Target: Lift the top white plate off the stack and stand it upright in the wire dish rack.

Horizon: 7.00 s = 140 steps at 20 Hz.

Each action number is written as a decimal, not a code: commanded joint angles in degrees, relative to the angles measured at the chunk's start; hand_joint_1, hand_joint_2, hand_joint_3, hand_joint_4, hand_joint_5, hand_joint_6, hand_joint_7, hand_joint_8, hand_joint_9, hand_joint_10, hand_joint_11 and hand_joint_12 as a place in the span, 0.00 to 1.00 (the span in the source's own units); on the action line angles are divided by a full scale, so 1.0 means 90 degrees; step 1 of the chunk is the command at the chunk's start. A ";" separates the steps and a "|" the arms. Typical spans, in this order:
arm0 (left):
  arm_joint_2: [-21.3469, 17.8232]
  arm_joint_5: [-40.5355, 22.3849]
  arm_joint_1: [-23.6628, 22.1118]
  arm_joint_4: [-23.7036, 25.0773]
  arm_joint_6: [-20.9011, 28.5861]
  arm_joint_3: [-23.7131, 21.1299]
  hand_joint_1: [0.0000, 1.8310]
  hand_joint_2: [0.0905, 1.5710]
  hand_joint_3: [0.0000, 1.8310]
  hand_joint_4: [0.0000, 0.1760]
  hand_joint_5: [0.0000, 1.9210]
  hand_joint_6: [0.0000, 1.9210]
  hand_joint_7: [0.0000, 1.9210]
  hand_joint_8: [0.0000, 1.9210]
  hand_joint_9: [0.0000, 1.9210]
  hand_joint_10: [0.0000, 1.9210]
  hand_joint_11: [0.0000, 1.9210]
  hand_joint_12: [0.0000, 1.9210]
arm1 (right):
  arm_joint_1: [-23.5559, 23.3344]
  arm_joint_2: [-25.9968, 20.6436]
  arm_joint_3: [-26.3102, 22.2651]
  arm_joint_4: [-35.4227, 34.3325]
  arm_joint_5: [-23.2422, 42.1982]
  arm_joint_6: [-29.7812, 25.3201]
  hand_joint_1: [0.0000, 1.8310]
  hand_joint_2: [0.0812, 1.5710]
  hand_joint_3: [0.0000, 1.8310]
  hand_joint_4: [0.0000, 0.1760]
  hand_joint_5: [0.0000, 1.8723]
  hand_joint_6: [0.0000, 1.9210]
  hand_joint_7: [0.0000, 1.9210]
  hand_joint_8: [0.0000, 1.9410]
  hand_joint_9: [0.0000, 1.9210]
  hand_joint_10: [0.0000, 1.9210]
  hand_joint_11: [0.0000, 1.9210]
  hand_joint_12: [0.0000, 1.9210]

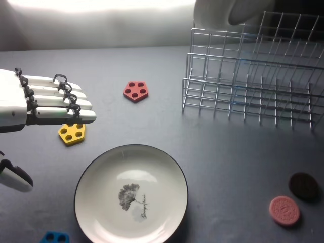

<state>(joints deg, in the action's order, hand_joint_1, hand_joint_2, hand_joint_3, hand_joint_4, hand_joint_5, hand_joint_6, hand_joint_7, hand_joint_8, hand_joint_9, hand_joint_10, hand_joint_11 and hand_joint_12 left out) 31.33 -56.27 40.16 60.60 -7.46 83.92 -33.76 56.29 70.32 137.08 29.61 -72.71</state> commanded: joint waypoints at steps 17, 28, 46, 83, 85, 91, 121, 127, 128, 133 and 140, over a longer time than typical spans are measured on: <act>-0.0007 -0.0381 -0.0127 -0.0410 0.0011 -0.0007 0.19 0.58 0.00 0.00 0.00 0.00 0.03 0.00 0.03 0.00 0.02 0.06 | -0.0153 -0.0406 -0.0155 0.0118 -0.0686 -0.1557 0.81 0.71 0.00 0.00 0.39 0.64 0.45 0.46 0.50 0.49 0.44 0.79; -0.0007 -0.0391 -0.0126 -0.0401 0.0009 -0.0007 0.19 0.60 0.00 0.00 0.00 0.00 0.00 0.00 0.01 0.00 0.00 0.04 | -0.0153 -0.0602 -0.0191 0.0177 -0.0685 -0.2205 0.81 0.70 0.00 0.00 0.40 0.62 0.45 0.47 0.52 0.47 0.44 0.78; 0.0018 -0.0376 -0.0126 -0.0392 0.0009 -0.0011 0.20 0.59 0.00 0.00 0.00 0.00 0.03 0.00 0.03 0.00 0.01 0.05 | 0.0153 -0.0731 0.0050 0.0439 -0.0723 -0.3057 0.82 0.62 0.00 0.00 0.54 0.43 0.62 0.21 0.72 0.13 0.58 0.62; 0.0040 -0.0362 -0.0125 -0.0385 0.0011 -0.0011 0.15 0.61 0.00 0.00 0.00 0.00 0.00 0.00 0.00 0.00 0.00 0.05 | 0.1381 0.0117 0.1427 0.0118 -0.0633 -0.4777 0.81 0.71 0.00 0.00 0.41 0.64 0.47 0.43 0.50 0.49 0.39 0.84; 0.0040 -0.0367 -0.0125 -0.0377 0.0011 -0.0011 0.14 0.62 0.00 0.00 0.00 0.00 0.00 0.00 0.00 0.00 0.00 0.02 | 0.1479 0.0158 0.1484 0.0027 -0.0598 -0.4809 0.81 0.71 0.00 0.00 0.41 0.64 0.46 0.44 0.50 0.49 0.38 0.85; 0.0040 -0.0373 -0.0123 -0.0364 0.0011 -0.0011 0.13 0.62 0.00 0.00 0.00 0.00 0.00 0.00 0.01 0.00 0.02 0.02 | 0.1688 0.0276 0.1699 -0.0244 -0.0537 -0.4810 0.81 0.71 0.00 0.00 0.41 0.64 0.47 0.42 0.50 0.49 0.39 0.84; 0.0022 -0.0372 -0.0122 -0.0347 0.0012 -0.0010 0.14 0.61 0.00 0.00 0.00 0.00 0.01 0.00 0.02 0.00 0.03 0.03 | 0.2858 0.0372 0.2161 -0.1764 -0.0541 -0.3621 0.59 0.58 0.00 0.00 0.38 0.00 0.34 0.00 0.39 0.00 0.47 0.13; 0.0021 -0.0370 -0.0123 -0.0348 0.0012 -0.0011 0.14 0.62 0.00 0.00 0.00 0.00 0.01 0.00 0.01 0.00 0.02 0.03 | 0.2933 0.0312 0.2170 -0.2447 -0.0669 -0.2825 0.55 0.59 0.00 0.00 0.31 0.00 0.32 0.00 0.34 0.00 0.40 0.11; 0.0021 -0.0370 -0.0123 -0.0348 0.0012 -0.0011 0.14 0.62 0.00 0.00 0.00 0.00 0.01 0.00 0.02 0.00 0.03 0.03 | 0.2933 0.0299 0.2147 -0.2643 -0.0705 -0.2498 0.54 0.59 0.00 0.00 0.30 0.00 0.30 0.00 0.32 0.00 0.39 0.11; 0.0023 -0.0357 -0.0125 -0.0349 0.0012 -0.0011 0.14 0.62 0.00 0.00 0.01 0.00 0.03 0.01 0.04 0.01 0.04 0.03 | 0.2819 0.0286 0.2103 -0.3009 -0.0736 -0.1709 0.53 0.59 0.00 0.00 0.25 0.00 0.26 0.00 0.32 0.00 0.39 0.11; 0.0025 -0.0358 -0.0125 -0.0348 0.0012 -0.0014 0.15 0.61 0.00 0.00 0.00 0.00 0.01 0.00 0.01 0.00 0.01 0.02 | 0.2559 0.0234 0.1936 -0.2895 -0.0753 -0.1696 0.53 0.59 0.00 0.00 0.24 0.00 0.26 0.00 0.31 0.00 0.39 0.12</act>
<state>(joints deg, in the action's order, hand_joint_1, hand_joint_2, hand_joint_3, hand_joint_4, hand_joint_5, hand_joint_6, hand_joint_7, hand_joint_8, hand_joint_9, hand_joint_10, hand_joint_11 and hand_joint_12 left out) 31.68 -56.14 40.16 61.06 -7.44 83.92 -10.02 59.42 87.68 113.60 25.17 -87.61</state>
